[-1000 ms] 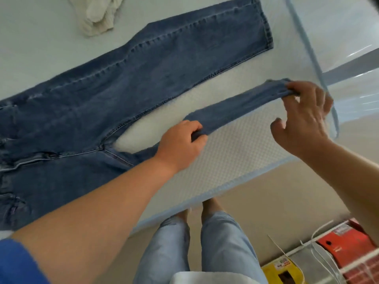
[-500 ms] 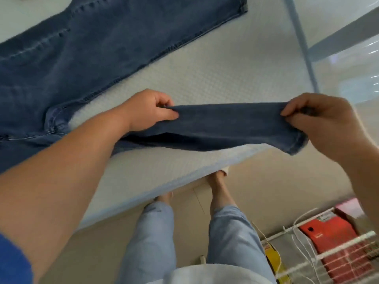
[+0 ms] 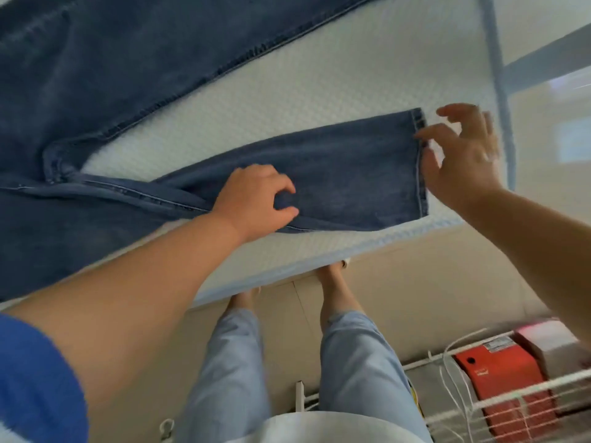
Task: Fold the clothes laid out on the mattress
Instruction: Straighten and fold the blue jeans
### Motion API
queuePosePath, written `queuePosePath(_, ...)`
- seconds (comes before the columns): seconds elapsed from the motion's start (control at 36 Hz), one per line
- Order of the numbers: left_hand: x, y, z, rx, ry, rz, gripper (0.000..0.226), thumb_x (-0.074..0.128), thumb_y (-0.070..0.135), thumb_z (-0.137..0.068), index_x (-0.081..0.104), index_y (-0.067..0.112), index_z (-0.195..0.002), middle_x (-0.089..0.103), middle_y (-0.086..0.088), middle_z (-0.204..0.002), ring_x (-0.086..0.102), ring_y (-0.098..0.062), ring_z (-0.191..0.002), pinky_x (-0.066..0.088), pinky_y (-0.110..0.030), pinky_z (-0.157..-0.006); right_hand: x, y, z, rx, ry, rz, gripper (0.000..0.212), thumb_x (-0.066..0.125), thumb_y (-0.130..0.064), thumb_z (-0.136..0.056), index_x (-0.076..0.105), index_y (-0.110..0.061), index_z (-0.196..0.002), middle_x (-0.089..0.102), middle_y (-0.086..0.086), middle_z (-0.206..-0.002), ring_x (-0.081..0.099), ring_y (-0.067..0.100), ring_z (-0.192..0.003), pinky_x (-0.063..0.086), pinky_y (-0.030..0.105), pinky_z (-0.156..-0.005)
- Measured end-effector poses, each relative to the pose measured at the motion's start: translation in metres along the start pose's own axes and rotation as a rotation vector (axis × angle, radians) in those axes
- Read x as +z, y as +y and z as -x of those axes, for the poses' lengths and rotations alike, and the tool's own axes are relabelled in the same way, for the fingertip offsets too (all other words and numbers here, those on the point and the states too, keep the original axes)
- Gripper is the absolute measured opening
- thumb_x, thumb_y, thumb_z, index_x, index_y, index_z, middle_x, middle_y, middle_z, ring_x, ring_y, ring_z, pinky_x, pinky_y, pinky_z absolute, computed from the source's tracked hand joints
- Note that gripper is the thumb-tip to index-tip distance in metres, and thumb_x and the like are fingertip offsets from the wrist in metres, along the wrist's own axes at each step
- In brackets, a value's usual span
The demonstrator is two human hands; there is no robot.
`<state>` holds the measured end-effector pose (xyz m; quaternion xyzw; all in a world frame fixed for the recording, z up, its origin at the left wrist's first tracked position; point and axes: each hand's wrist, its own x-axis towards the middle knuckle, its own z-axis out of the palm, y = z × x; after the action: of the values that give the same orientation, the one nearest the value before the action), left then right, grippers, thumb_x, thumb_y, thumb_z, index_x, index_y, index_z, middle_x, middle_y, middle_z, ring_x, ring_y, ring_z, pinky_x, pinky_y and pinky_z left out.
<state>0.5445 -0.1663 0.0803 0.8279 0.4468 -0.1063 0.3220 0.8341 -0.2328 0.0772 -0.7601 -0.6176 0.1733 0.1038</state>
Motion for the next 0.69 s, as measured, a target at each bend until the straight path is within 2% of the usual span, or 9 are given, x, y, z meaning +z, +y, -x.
queuePosePath(0.08, 0.011, -0.013, 0.019, -0.014, -0.138, -0.176, 0.047, 0.069, 0.05, -0.072, 0.064, 0.025, -0.112, 0.058, -0.001, -0.105, 0.05, -0.024, -0.104, 0.03, -0.037, -0.092, 0.0, 0.005, 0.03, -0.372, -0.196, 0.142, 0.025, 0.066, -0.01, -0.073, 0.068, -0.005, -0.097, 0.058, 0.023, -0.115, 0.053, 0.046, -0.107, 0.041, 0.054, -0.088)
queuePosePath(0.19, 0.009, -0.037, 0.028, -0.047, -0.122, -0.312, 0.035, 0.068, 0.04, -0.077, 0.066, 0.021, -0.106, 0.059, -0.004, -0.1, 0.051, -0.027, -0.1, 0.025, -0.037, -0.086, 0.008, 0.009, 0.051, -0.423, -0.612, 0.293, 0.066, 0.089, -0.028, -0.05, 0.068, -0.006, -0.108, 0.056, 0.02, -0.127, 0.05, 0.04, -0.121, 0.038, 0.055, -0.097)
queuePosePath(0.31, -0.013, -0.048, 0.022, -0.066, -0.141, -0.128, 0.009, 0.068, 0.038, -0.077, 0.065, 0.029, -0.077, 0.055, 0.009, -0.075, 0.056, -0.018, -0.083, 0.031, -0.03, -0.069, 0.005, 0.003, 0.038, -0.421, -0.438, 0.202, 0.037, 0.084, -0.005, -0.055, 0.072, -0.004, -0.09, 0.066, 0.018, -0.11, 0.063, 0.038, -0.104, 0.047, 0.053, -0.087)
queuePosePath(0.33, -0.023, -0.047, 0.022, -0.084, -0.162, -0.051, 0.014, 0.069, 0.038, -0.076, 0.059, 0.035, -0.067, 0.053, 0.012, -0.069, 0.054, -0.012, -0.075, 0.032, -0.028, -0.063, 0.003, 0.0, 0.035, -0.412, -0.413, 0.181, 0.03, 0.082, -0.001, -0.057, 0.072, -0.003, -0.085, 0.068, 0.017, -0.105, 0.065, 0.037, -0.1, 0.047, 0.052, -0.087)
queuePosePath(0.42, -0.051, -0.043, 0.018, -0.101, -0.201, 0.116, 0.02, 0.07, 0.035, -0.076, 0.055, 0.035, -0.063, 0.057, 0.013, -0.066, 0.051, -0.001, -0.065, 0.037, -0.021, -0.057, -0.012, -0.011, 0.028, -0.18, -0.415, 0.008, 0.016, 0.071, 0.005, -0.068, 0.07, -0.005, -0.079, 0.07, 0.013, -0.09, 0.066, 0.033, -0.09, 0.04, 0.038, -0.097)
queuePosePath(0.44, -0.061, -0.042, 0.017, -0.108, -0.2, 0.155, 0.018, 0.07, 0.033, -0.077, 0.057, 0.033, -0.065, 0.058, 0.011, -0.066, 0.051, -0.002, -0.064, 0.037, -0.018, -0.057, -0.021, -0.015, 0.024, -0.031, -0.422, -0.106, 0.016, 0.065, 0.006, -0.073, 0.067, -0.01, -0.075, 0.068, 0.009, -0.08, 0.064, 0.03, -0.08, 0.04, 0.029, -0.089)
queuePosePath(0.53, -0.095, -0.045, 0.013, -0.146, -0.156, 0.32, 0.012, 0.07, 0.022, -0.08, 0.062, 0.024, -0.071, 0.059, 0.005, -0.065, 0.048, -0.007, -0.058, 0.034, -0.012, -0.055, -0.056, -0.018, 0.009, 0.324, -0.44, -0.532, 0.035, 0.046, 0.007, -0.082, 0.057, -0.017, -0.06, 0.052, -0.003, -0.056, 0.048, 0.008, -0.053, 0.038, 0.025, -0.055)
queuePosePath(0.61, -0.121, -0.054, 0.007, -0.2, -0.125, 0.495, 0.011, 0.068, 0.017, -0.083, 0.065, 0.021, -0.073, 0.06, 0.009, -0.06, 0.048, -0.001, -0.054, 0.036, -0.009, -0.053, -0.086, -0.012, -0.01, 0.469, -0.437, -0.834, 0.049, 0.045, 0.01, -0.084, 0.069, -0.023, -0.057, 0.056, -0.01, -0.051, 0.051, 0.003, -0.051, 0.042, 0.012, -0.051)
queuePosePath(0.69, -0.122, -0.059, -0.013, -0.224, -0.049, 0.472, 0.014, 0.067, 0.021, -0.085, 0.063, 0.023, -0.072, 0.059, 0.009, -0.063, 0.048, -0.003, -0.055, 0.038, -0.011, -0.054, -0.096, -0.012, -0.037, 0.472, -0.501, -0.833, 0.047, 0.049, 0.003, -0.088, 0.071, -0.029, -0.061, 0.06, -0.009, -0.058, 0.054, 0.005, -0.056, 0.045, 0.014, -0.055)
